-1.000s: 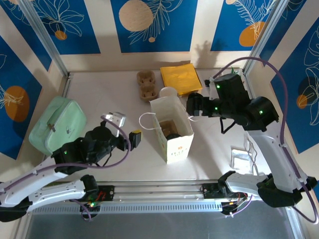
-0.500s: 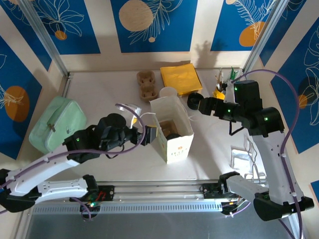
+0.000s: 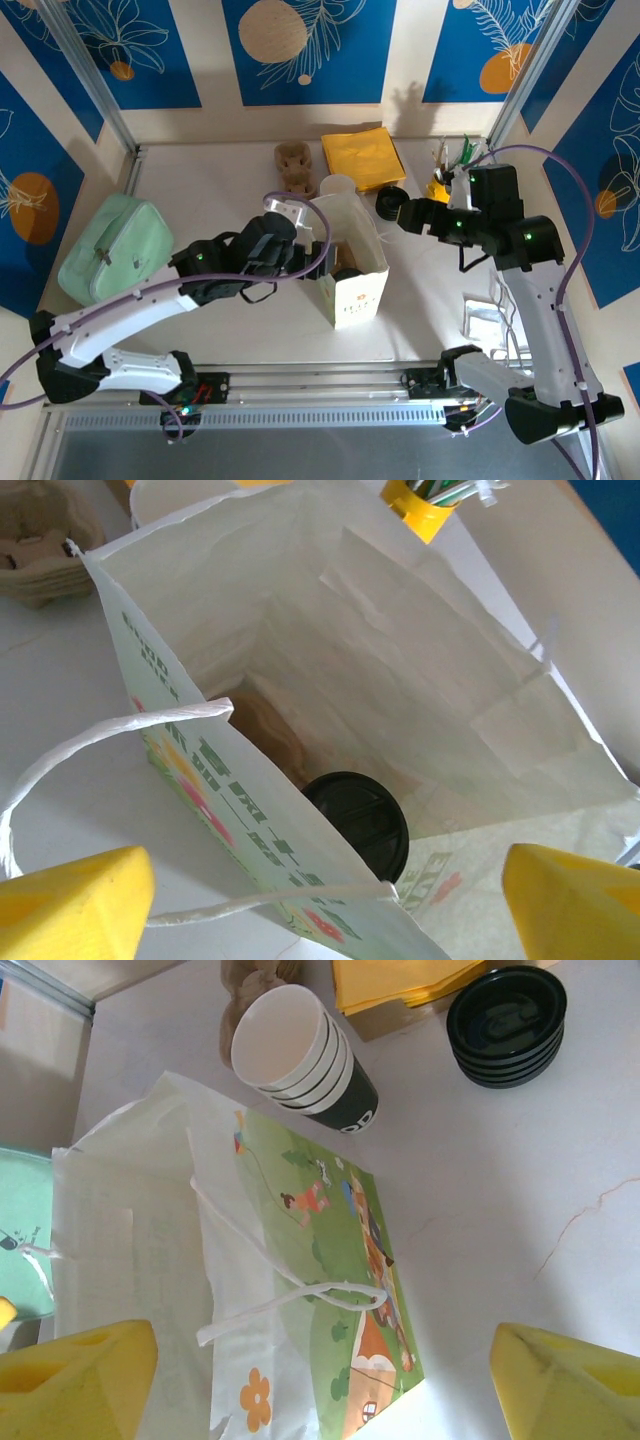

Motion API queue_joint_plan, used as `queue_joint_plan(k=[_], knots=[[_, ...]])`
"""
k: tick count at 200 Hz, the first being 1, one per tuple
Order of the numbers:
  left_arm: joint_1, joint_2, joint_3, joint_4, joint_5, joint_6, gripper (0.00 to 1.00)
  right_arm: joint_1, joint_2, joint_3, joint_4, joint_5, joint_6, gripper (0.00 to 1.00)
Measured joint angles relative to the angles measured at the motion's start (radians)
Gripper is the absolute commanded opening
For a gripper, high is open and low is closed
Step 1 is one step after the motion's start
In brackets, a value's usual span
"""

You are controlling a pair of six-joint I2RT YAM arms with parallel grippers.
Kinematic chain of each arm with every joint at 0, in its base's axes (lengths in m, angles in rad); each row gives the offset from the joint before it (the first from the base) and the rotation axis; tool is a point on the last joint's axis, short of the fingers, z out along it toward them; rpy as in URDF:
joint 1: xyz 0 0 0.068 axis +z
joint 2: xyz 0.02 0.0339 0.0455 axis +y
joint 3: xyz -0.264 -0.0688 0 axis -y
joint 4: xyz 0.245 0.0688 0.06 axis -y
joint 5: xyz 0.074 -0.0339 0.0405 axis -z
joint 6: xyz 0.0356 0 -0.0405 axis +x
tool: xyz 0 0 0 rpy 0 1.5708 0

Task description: Pack the takeout coffee

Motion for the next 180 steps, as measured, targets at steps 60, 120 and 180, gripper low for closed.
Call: queue_joint_plan(k=[60,120,180], knots=[[0.002,0.088,0.049,-0.019,-0.074,-0.021,0.59,-0.028,0.001,-0.001,0.024,-0.011,0.000,0.86],[0.034,0.132,0.069,-0.026,-0.106,-0.024,0.36,-0.056,0.024,0.000,0.024,-0.023,-0.015,0.86],[0.079,0.167,0.101,-0.026,-0.104,-0.015,0.20,-0.092,0.048,0.000,0.028,-0.042,-0.019,0.86]])
